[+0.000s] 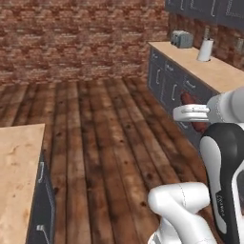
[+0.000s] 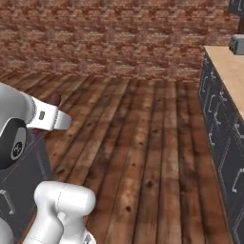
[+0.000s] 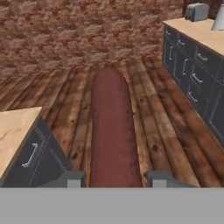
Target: Retrieve the sausage and cheese from the fridge and place them on the cutting board on the counter.
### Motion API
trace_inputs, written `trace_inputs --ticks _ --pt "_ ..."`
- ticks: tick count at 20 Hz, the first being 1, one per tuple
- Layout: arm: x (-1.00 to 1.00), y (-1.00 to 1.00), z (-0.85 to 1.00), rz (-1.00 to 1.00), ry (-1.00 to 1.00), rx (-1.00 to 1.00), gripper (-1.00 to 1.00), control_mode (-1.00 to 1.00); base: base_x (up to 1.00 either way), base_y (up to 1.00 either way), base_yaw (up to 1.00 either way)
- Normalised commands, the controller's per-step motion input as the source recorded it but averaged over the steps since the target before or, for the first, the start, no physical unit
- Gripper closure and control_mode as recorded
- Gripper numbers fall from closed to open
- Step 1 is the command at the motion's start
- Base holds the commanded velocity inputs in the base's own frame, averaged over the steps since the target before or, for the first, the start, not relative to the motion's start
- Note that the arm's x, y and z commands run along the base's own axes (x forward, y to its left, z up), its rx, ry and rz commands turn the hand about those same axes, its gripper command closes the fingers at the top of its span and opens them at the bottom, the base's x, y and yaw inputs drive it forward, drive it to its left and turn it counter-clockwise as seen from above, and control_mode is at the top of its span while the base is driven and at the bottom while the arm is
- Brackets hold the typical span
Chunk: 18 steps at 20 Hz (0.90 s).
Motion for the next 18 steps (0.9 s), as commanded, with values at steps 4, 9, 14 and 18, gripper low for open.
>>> trace_inputs --ticks 4,9,14,18 --pt "0.00 0.00 0.00 0.00 0.00 0.00 1.00 1.00 1.00 -0.03 0.10" --pt "0.00 0.00 0.00 0.00 0.00 0.00 1.00 1.00 1.00 -0.02 0.15" --pt "0.00 0.00 0.00 0.00 0.00 0.00 1.00 1.00 1.00 0.00 0.32" --pt "0.00 0.00 0.00 0.00 0.00 0.00 1.00 1.00 1.00 -0.01 0.45"
